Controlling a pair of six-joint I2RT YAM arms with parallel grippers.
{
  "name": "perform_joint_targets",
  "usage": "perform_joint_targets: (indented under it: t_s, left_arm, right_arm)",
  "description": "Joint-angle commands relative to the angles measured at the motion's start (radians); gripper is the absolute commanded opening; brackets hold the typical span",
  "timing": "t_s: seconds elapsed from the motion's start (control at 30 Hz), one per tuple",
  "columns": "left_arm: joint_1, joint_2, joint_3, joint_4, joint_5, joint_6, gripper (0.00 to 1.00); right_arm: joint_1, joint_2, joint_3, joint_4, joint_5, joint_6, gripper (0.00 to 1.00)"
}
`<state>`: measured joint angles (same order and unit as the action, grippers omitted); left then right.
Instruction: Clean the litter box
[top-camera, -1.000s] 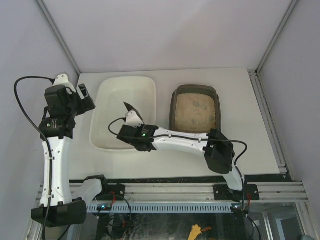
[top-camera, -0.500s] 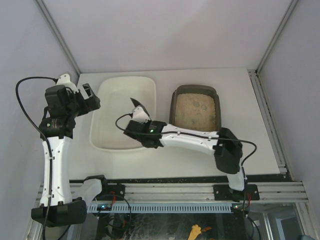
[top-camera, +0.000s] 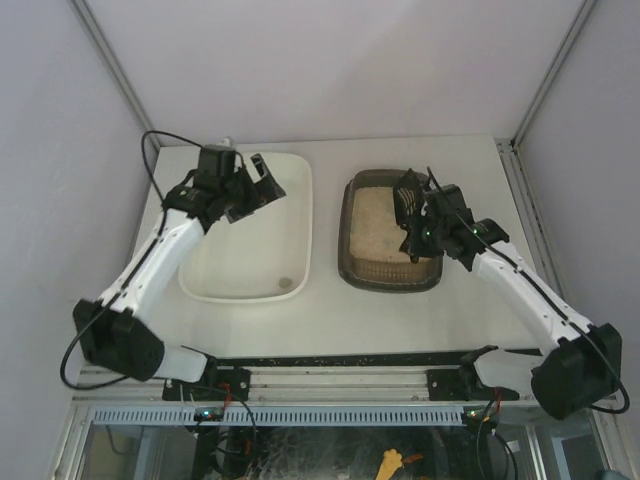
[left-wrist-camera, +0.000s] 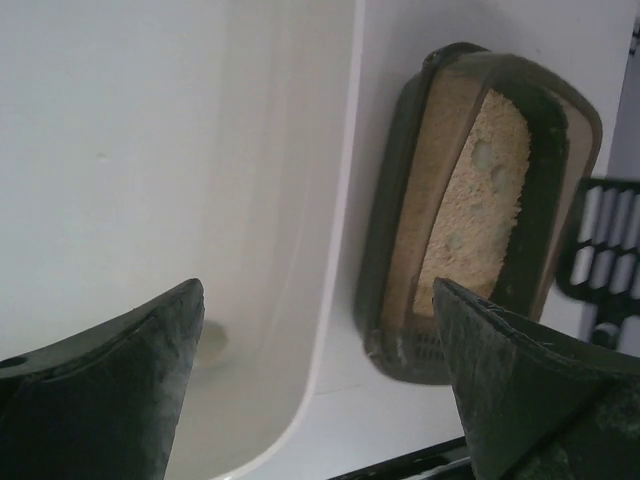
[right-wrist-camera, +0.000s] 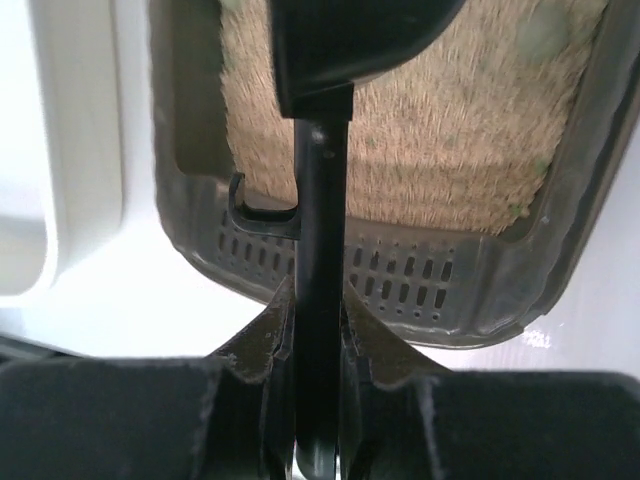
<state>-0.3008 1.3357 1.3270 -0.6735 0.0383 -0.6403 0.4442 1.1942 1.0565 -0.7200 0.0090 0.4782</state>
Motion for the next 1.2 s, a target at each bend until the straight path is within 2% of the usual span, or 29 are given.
perform_joint_targets:
  t_s: [0.0,0.17,0.3,0.4,0.57,0.67,0.83,1.17]
  left_arm:
    - [-0.066,0.153,0.115,0.103,0.022,-0.288,1.0]
    - [-0.154,0.339,0.243,0.118,0.021,-0.343,1.0]
    - [-0.176,0.426,0.286,0.14,0.063,-0.394,1.0]
    - [-0.177,0.459,0.296,0.141,0.069,-0.4,1.0]
    - [-0.177,0.458,0.26,0.183,0.07,-0.435,1.0]
    - [-0.219,0.452,0.232,0.222,0.06,-0.443,1.0]
    - [-0.248,0.433,0.16,0.282,0.084,-0.472,1.0]
    - [-0.256,0.359,0.101,0.298,0.072,-0.448,1.0]
  right_arm:
    - [-0.122,0.069,-0.078,0.057,-0.397,-0.012,0.0]
    - [-0.15,0.188,-0.08,0.109,-0.52,0.011,0.0]
    - [-0.143,0.276,-0.051,0.137,-0.555,0.027,0.0]
    - [-0.113,0.344,0.028,0.094,-0.539,0.022,0.0]
    - [-0.066,0.436,0.147,-0.034,-0.472,0.01,0.0]
    - [-0.041,0.469,0.199,-0.097,-0.423,0.021,0.0]
    - [0.008,0.491,0.313,-0.248,-0.254,0.034,0.0]
    - [0.021,0.485,0.341,-0.344,-0.164,0.038,0.0]
